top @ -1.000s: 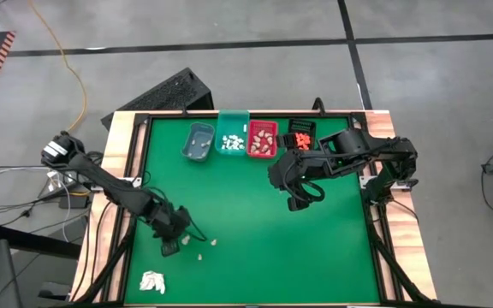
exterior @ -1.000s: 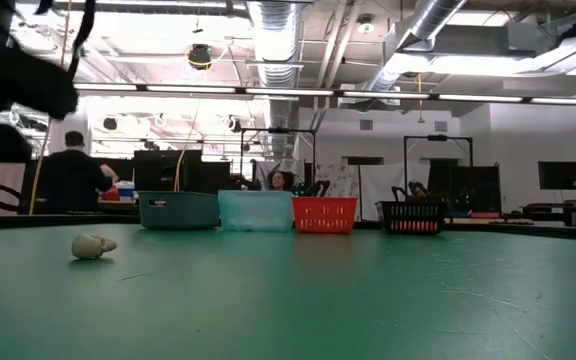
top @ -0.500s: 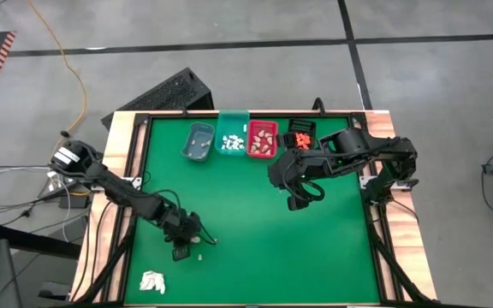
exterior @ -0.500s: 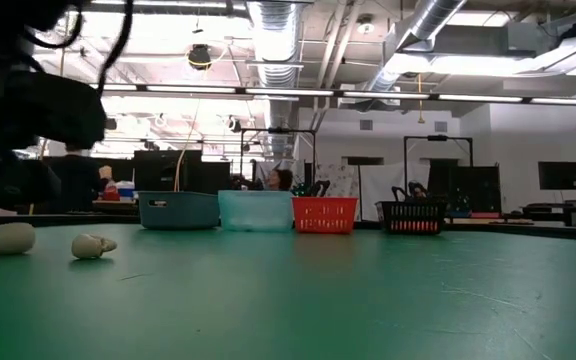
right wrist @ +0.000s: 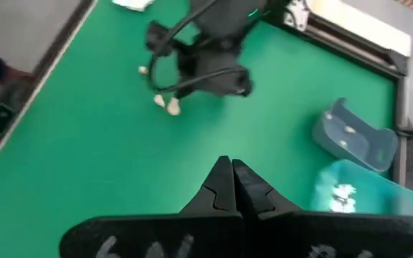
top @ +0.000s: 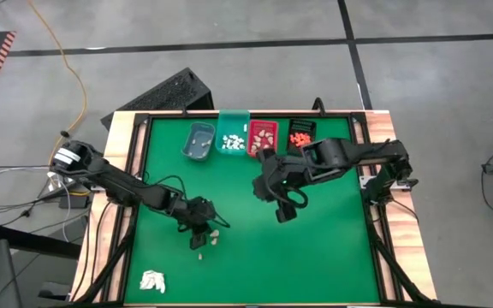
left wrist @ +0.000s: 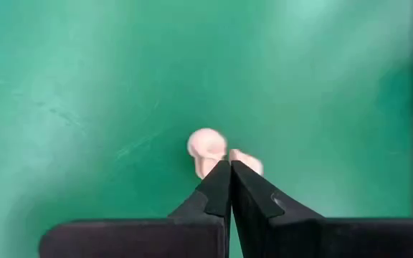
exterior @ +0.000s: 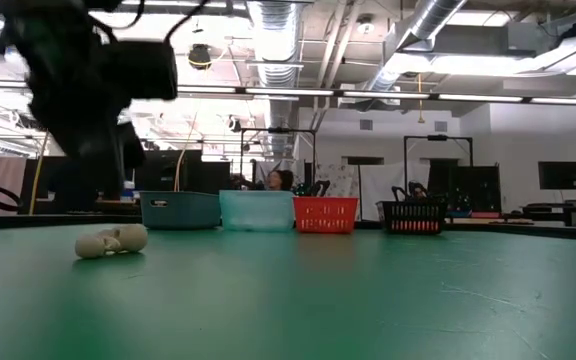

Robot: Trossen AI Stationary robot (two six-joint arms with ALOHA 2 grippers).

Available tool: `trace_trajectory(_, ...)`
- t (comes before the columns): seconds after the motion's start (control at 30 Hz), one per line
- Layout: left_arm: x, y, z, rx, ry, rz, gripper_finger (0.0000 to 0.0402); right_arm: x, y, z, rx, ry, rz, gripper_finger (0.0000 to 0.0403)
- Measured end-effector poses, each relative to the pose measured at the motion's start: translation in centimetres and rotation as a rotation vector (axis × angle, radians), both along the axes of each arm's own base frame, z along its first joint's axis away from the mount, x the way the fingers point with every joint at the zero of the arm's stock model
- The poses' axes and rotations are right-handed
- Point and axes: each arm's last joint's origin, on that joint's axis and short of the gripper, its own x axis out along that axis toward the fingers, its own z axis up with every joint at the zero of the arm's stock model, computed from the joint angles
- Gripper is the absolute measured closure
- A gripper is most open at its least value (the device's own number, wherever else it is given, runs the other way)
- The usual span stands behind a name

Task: Sort Halloween decoration
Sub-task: Move the toys to the center of the table, then put the white skull toy into the red bin

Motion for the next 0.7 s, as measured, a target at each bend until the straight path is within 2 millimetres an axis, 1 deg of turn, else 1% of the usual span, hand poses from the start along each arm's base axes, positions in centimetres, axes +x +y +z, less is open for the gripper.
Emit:
trace_trajectory(0.1, -0.9, 0.2, 2.2, -0.037, -0.058, 0.017, 0.0401, 0.3, 0.0, -0.1, 0.072, -0.049, 0.024, 0.0403)
trace_trajectory(0.2, -2.5, 0.6, 4.8, -0.050, -0.139, 0.051, 0.0401, 0.9, 0.0, -0.9, 0.105, -0.123, 0.035, 0.0403)
trace_trajectory(0.23, -3.0, 0.7, 5.8, -0.051, -0.181, 0.063, 0.0402, 1.3, -0.1, -1.4, 0.112, -0.148, 0.031, 0.0403)
trace_trajectory(0.4, -6.3, 1.7, 10.2, -0.038, -0.412, 0.132, 0.0401, 3.9, 0.1, -5.3, 0.202, -0.334, 0.000, 0.0403)
trace_trajectory(0.5, -8.4, 2.4, 12.3, -0.029, -0.540, 0.164, 0.0402, 5.6, 0.3, -7.9, 0.244, -0.445, -0.007, 0.0403)
trace_trajectory(0.6, -10.1, 3.2, 13.5, -0.026, -0.619, 0.200, 0.0402, 7.1, 0.3, -10.8, 0.295, -0.482, -0.038, 0.0403)
trace_trajectory(0.7, -11.6, 3.8, 14.1, -0.025, -0.644, 0.202, 0.0401, 8.6, -0.2, -13.5, 0.354, -0.459, -0.098, 0.0400)
